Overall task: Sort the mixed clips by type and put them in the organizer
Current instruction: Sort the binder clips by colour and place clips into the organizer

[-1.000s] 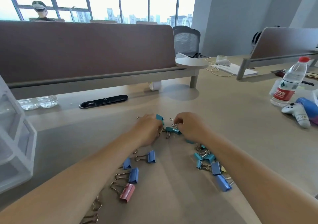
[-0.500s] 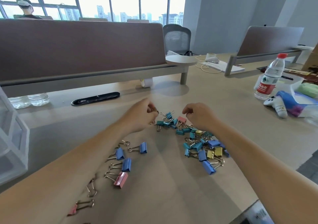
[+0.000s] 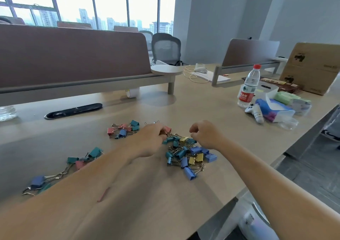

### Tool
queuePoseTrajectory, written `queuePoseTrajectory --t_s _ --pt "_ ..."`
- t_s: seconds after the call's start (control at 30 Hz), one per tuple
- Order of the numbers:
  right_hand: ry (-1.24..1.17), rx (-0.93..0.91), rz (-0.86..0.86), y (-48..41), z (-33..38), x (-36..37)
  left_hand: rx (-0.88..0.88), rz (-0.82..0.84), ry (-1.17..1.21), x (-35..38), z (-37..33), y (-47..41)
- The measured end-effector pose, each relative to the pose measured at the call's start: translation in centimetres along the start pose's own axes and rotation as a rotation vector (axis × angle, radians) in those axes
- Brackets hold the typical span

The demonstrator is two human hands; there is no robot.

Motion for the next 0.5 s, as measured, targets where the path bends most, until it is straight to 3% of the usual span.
queuePoseTrajectory --t_s 0.27,0.5 --pt "0.054 0.108 0.119 -2.1 0.5 2.9 0.009 0.055 -0.127 0.8 0.0 -0.7" --pt "0.097 0.126 0.219 -3.3 1.6 3.8 0.014 0.019 -0.102 0.4 0.2 -0.8"
Point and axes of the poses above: each hand's wrist, its own y-axis away from the middle knuckle, its own x-axis out of the palm, z = x × y, the point moved 9 cm from there along -y, towards the middle knuckle, and after that the axes turned 1 degree about z, right-handed, at the moved point
